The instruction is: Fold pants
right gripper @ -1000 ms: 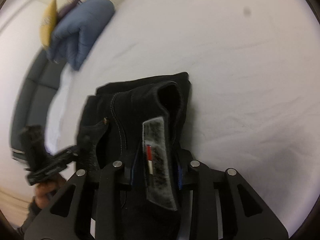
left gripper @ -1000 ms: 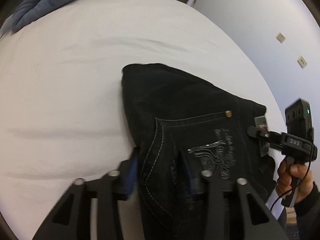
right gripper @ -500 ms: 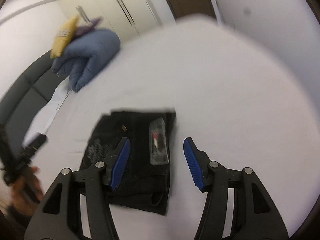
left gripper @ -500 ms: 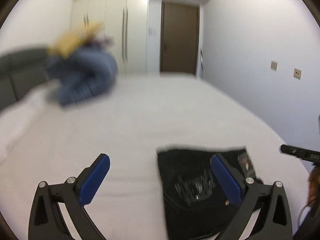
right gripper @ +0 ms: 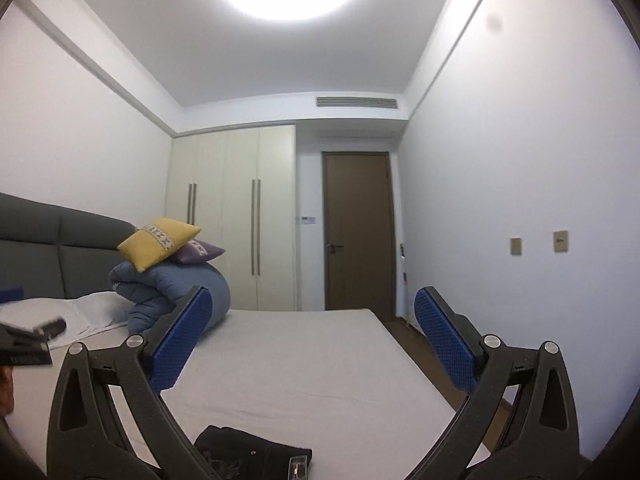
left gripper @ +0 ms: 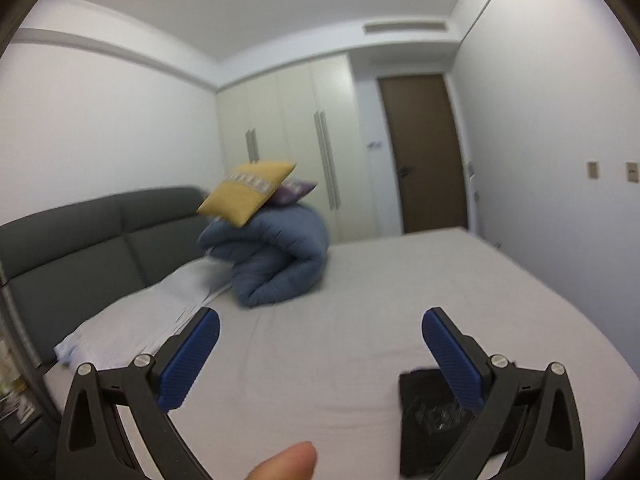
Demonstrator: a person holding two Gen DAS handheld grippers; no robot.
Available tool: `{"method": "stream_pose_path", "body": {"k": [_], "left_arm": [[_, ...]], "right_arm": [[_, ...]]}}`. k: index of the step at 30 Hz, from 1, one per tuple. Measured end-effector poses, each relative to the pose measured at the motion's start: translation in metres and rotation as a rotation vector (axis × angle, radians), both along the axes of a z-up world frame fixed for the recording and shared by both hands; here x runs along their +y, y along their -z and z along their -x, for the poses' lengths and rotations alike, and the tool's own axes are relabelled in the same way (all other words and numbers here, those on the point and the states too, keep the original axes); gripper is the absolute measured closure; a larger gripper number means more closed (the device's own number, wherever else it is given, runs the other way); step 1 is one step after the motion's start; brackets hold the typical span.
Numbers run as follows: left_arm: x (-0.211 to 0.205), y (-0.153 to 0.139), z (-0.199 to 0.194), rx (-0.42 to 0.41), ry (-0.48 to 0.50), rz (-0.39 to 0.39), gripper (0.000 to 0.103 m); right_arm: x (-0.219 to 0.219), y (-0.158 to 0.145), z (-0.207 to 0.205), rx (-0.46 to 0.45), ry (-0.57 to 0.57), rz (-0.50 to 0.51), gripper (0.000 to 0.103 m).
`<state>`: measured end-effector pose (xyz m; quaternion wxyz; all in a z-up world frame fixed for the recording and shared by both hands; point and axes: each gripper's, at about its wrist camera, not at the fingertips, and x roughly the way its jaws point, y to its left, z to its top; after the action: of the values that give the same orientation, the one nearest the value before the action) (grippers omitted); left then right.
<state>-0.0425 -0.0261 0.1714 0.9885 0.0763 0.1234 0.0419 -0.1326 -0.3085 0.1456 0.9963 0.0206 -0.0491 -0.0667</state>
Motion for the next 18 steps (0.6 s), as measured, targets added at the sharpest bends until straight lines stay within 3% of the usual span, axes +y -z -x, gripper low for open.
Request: {"method": "stream_pose_path", "body": {"k": [2, 5, 6, 9, 11, 14, 18], "left_arm": [[-0.001, 0.009, -0.004, 0.115, 0.001, 0.041, 0.000], [0.003, 0.037, -0.013, 0.291, 0.060, 0.156, 0.000], [0.002, 0.052, -0.018, 0.368, 0.073, 0.181, 0.000], [0.000, 0.086, -0.029, 0.502, 0.075, 0.223, 0.000], [-0.004, 0.107, -0.033, 0.581, 0.072, 0.218, 0.000], [-0.012, 0.133, -0.033, 0.632, 0.070, 0.195, 0.000], [-0.023, 0.154, -0.026, 0.675, 0.073, 0.172, 0.000]], "right_arm": [[0.004, 0.000, 0.001, 0.067, -0.008, 0.002, 0.000], [0.007, 0.013, -0.011, 0.253, 0.037, -0.042, 0.000], [0.007, 0.022, -0.017, 0.314, 0.029, -0.076, 0.000], [0.003, 0.064, -0.039, 0.559, 0.023, -0.173, 0.000], [0.000, 0.090, -0.050, 0.668, 0.022, -0.211, 0.000], [-0.007, 0.128, -0.055, 0.790, 0.040, -0.277, 0.000], [-0.015, 0.156, -0.058, 0.845, 0.050, -0.280, 0.000]]}}
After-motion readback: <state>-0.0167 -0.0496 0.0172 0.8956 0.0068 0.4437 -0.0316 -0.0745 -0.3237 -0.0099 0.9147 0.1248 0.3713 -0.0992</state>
